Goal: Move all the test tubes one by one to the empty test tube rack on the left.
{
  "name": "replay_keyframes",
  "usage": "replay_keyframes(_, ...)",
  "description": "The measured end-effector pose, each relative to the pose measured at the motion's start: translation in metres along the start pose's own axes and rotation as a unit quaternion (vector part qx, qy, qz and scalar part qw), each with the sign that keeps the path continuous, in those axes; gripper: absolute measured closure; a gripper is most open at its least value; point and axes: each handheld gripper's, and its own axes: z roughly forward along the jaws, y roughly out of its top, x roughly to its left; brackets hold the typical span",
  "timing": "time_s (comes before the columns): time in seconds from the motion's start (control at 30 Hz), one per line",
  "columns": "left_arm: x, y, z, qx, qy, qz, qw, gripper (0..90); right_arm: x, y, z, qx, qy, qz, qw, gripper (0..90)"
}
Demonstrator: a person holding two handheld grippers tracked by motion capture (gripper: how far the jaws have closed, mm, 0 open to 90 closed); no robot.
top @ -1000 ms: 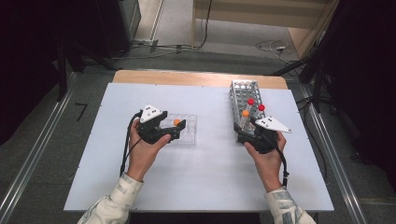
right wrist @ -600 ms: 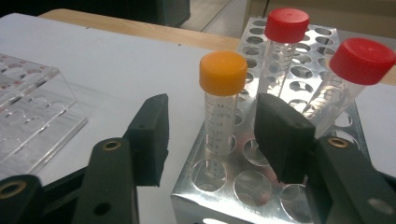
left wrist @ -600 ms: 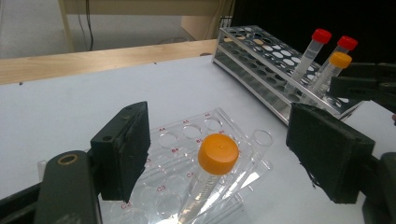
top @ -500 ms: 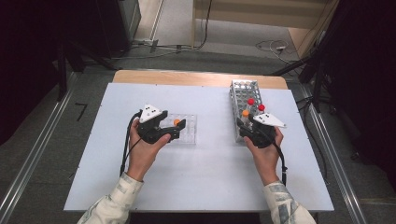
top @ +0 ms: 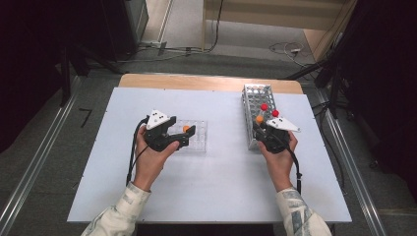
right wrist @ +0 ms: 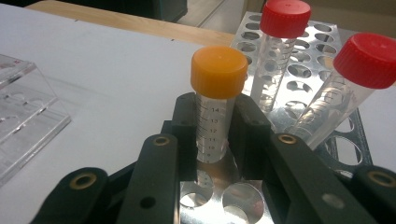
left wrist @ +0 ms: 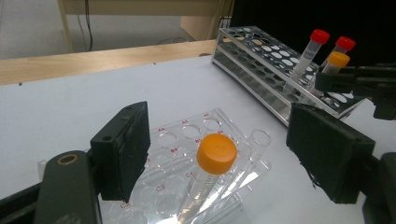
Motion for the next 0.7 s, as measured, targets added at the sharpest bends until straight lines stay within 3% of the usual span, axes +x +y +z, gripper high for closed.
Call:
replay_keyframes(0.23,0.001,0.0,0.0,-0.001,0.001,0.0,1.0,21.4,-0.001,0.005,-0.005,-0.013,0.002,-0.002,0.9999,70.9)
replay_keyframes(0.7,-0.001,0.002,-0.003,-0.002,0.0,0.003,1.0,21.5,-0.003,0.035,-0.033,-0.059,0.005,-0.008,0.9982,70.9)
